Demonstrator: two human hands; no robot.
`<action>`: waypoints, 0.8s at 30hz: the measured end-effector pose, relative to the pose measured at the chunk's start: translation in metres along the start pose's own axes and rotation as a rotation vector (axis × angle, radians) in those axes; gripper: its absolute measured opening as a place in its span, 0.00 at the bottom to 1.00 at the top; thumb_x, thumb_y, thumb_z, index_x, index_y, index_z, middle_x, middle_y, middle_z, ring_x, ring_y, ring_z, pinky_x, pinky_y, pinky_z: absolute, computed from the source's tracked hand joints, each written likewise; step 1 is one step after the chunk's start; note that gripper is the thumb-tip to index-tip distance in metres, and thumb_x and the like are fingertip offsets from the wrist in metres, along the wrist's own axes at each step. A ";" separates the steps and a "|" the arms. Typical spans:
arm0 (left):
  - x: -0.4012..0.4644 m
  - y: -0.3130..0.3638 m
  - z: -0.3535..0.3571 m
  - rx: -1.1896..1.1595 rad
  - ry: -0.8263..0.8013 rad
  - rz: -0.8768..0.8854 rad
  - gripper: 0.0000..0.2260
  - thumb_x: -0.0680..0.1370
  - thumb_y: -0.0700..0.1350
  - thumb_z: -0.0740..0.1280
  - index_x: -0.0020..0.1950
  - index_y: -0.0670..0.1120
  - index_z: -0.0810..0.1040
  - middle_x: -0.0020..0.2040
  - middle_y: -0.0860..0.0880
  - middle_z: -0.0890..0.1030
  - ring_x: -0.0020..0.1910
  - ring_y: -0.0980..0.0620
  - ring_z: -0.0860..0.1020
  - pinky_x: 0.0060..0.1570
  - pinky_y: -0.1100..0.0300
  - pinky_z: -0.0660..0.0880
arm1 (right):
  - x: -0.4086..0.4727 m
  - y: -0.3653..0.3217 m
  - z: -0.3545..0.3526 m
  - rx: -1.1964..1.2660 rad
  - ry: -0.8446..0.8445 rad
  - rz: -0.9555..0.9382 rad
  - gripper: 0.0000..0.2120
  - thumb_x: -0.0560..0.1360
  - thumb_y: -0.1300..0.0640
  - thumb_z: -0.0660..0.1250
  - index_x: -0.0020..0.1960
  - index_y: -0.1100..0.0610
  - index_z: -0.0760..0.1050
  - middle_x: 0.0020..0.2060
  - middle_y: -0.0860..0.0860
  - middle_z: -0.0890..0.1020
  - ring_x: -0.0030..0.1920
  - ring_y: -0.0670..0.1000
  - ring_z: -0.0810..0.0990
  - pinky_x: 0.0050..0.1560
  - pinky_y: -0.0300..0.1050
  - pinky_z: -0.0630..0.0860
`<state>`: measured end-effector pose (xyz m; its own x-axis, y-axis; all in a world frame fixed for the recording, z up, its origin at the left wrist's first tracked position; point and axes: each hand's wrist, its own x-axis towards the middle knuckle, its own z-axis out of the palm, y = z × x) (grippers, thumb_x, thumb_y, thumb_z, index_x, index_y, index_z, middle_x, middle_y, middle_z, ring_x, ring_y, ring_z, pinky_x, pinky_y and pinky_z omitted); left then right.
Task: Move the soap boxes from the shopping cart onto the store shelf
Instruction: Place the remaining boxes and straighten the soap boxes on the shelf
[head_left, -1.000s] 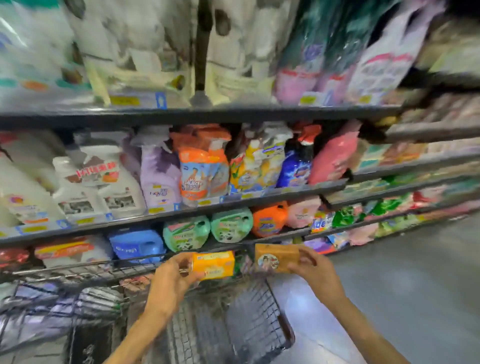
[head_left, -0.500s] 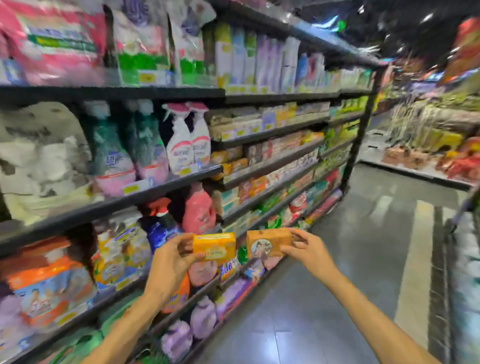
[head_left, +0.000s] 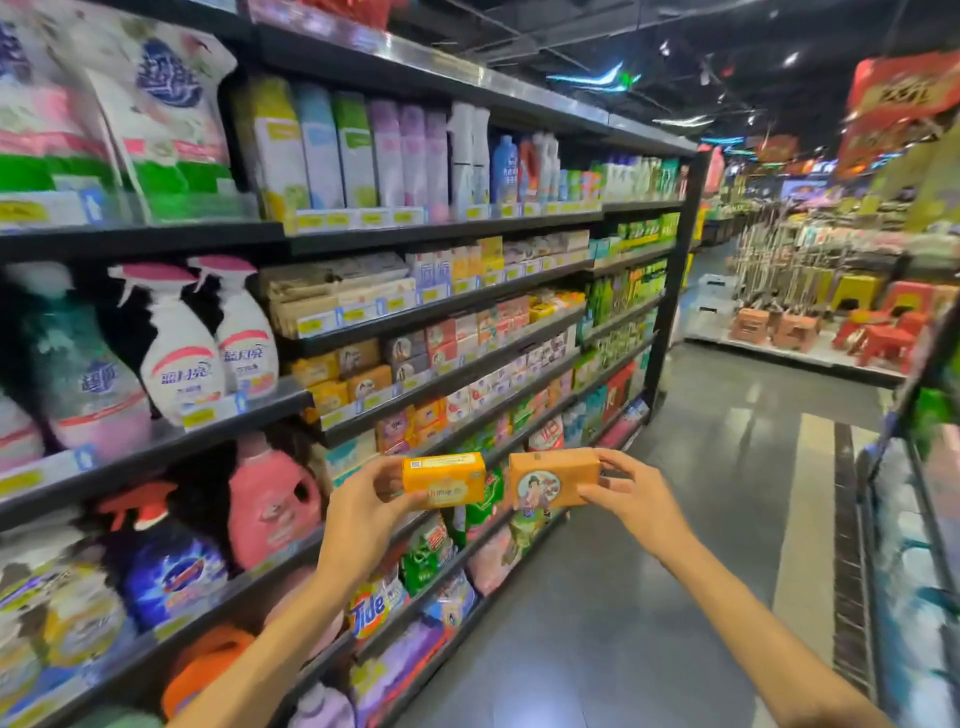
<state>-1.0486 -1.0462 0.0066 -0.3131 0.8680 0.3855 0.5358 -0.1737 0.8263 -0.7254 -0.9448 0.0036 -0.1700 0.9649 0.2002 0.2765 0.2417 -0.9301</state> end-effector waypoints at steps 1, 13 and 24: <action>0.011 0.001 0.008 0.000 0.010 -0.003 0.17 0.71 0.45 0.79 0.57 0.51 0.81 0.48 0.59 0.85 0.47 0.67 0.82 0.47 0.73 0.76 | 0.012 0.005 -0.005 0.003 -0.002 0.007 0.23 0.70 0.64 0.77 0.62 0.50 0.76 0.47 0.49 0.87 0.45 0.44 0.86 0.43 0.37 0.79; 0.160 -0.058 0.070 0.023 0.174 -0.056 0.17 0.71 0.45 0.79 0.59 0.51 0.81 0.49 0.57 0.85 0.48 0.68 0.80 0.47 0.70 0.74 | 0.201 0.053 0.011 0.020 -0.108 -0.027 0.22 0.71 0.61 0.77 0.62 0.48 0.77 0.45 0.49 0.87 0.48 0.50 0.86 0.52 0.48 0.81; 0.232 -0.120 0.046 0.134 0.412 -0.197 0.19 0.70 0.49 0.80 0.58 0.55 0.81 0.49 0.60 0.85 0.49 0.66 0.82 0.49 0.70 0.77 | 0.355 0.045 0.115 0.077 -0.371 -0.153 0.18 0.73 0.64 0.74 0.58 0.47 0.79 0.47 0.43 0.86 0.47 0.45 0.86 0.44 0.36 0.79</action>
<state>-1.1492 -0.8023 -0.0218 -0.6897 0.6166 0.3797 0.5227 0.0610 0.8504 -0.8823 -0.6035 -0.0029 -0.5371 0.8124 0.2270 0.1521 0.3580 -0.9213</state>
